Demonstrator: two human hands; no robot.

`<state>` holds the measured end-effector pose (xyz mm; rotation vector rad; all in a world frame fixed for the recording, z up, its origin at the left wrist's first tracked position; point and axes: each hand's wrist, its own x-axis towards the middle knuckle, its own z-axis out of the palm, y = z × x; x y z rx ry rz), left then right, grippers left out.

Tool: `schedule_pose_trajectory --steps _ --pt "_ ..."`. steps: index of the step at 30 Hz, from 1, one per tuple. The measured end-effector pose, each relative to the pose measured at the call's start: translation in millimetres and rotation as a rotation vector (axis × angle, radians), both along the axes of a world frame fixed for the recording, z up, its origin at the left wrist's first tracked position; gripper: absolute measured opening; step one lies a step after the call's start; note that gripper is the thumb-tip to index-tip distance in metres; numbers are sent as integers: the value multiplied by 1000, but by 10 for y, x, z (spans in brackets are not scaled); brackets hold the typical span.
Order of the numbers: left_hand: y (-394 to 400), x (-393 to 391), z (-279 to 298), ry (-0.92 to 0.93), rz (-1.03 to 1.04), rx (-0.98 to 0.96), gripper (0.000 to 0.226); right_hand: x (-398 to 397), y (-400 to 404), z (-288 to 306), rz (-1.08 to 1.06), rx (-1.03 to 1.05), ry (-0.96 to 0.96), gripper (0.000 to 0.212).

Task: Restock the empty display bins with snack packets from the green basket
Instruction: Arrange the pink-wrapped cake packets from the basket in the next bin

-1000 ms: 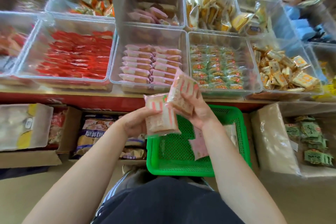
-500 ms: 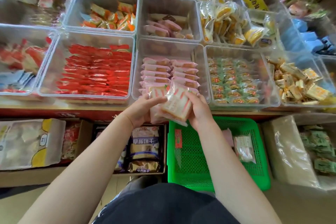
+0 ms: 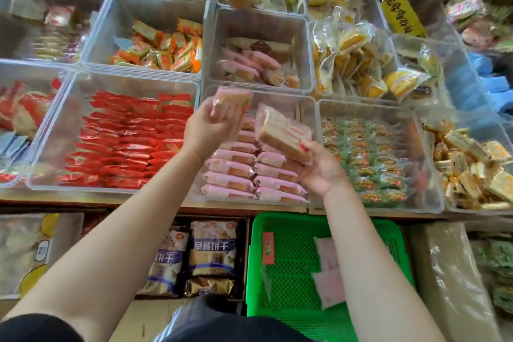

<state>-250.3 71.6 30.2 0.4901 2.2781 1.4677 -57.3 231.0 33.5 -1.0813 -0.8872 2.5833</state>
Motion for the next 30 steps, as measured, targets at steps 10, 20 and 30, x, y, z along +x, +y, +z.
schedule_pose_trajectory --steps 10,20,30 --pt "691 -517 -588 698 -489 -784 41 -173 339 -201 -36 -29 -33 57" --pt "962 -590 -760 577 -577 -959 49 -414 463 -388 162 42 -5 34" --pt "1085 -632 -923 654 -592 -962 41 -478 375 -534 -34 -88 -56 34"
